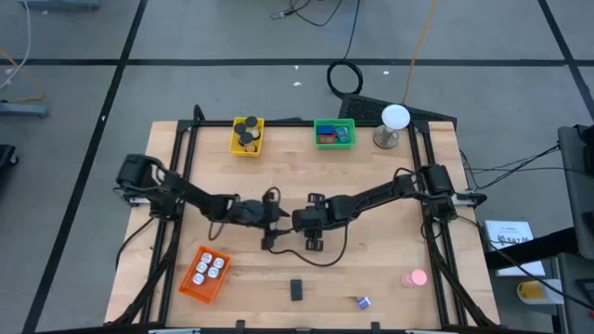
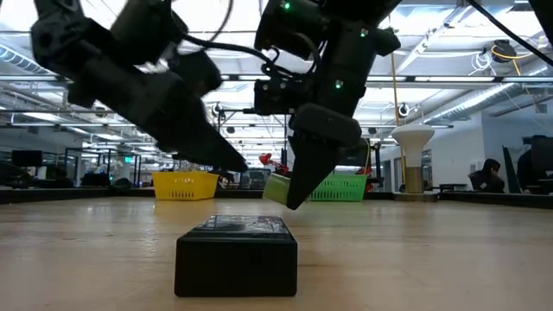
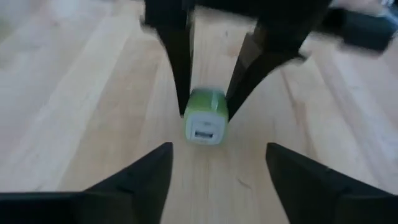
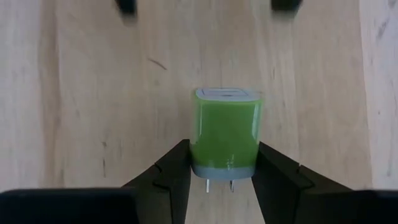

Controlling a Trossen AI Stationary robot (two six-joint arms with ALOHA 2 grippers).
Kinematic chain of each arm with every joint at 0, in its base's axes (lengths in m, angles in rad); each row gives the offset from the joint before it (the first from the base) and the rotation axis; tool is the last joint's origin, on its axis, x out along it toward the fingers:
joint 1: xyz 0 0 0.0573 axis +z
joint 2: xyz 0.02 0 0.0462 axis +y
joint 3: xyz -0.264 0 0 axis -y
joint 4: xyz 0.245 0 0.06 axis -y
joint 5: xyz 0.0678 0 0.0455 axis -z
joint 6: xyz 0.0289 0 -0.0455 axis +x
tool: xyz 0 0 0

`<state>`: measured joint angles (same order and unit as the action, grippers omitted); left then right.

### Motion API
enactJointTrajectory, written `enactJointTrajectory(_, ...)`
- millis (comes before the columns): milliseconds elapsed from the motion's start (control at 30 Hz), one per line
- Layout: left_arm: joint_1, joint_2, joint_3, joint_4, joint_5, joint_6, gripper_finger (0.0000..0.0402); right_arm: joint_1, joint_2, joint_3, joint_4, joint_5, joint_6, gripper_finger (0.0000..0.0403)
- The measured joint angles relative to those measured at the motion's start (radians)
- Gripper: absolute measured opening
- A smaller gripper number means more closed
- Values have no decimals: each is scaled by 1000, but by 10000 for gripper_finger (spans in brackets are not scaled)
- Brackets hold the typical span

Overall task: Pick & Place Office items
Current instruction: Put the green charger adapter into the orange bin

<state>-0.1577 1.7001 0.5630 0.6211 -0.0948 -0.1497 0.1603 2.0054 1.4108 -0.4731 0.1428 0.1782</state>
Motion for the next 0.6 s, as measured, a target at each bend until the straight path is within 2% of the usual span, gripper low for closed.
enactJointTrajectory(133, 0, 70, 39, 11, -11, 2, 298, 11, -2, 0, 28, 17, -8, 131)
enactJointTrajectory(267, 0, 106, 71, 38, -11, 8, 297, 15, -2, 0, 52, 14, -14, 131)
enactJointTrajectory(400, -3, 114, 89, 52, -10, 14, 269, 15, -2, 0, 60, 14, -15, 132)
enactJointTrajectory(600, -7, 115, 88, 44, -10, 28, 192, 17, -2, 0, 85, 13, -19, 132)
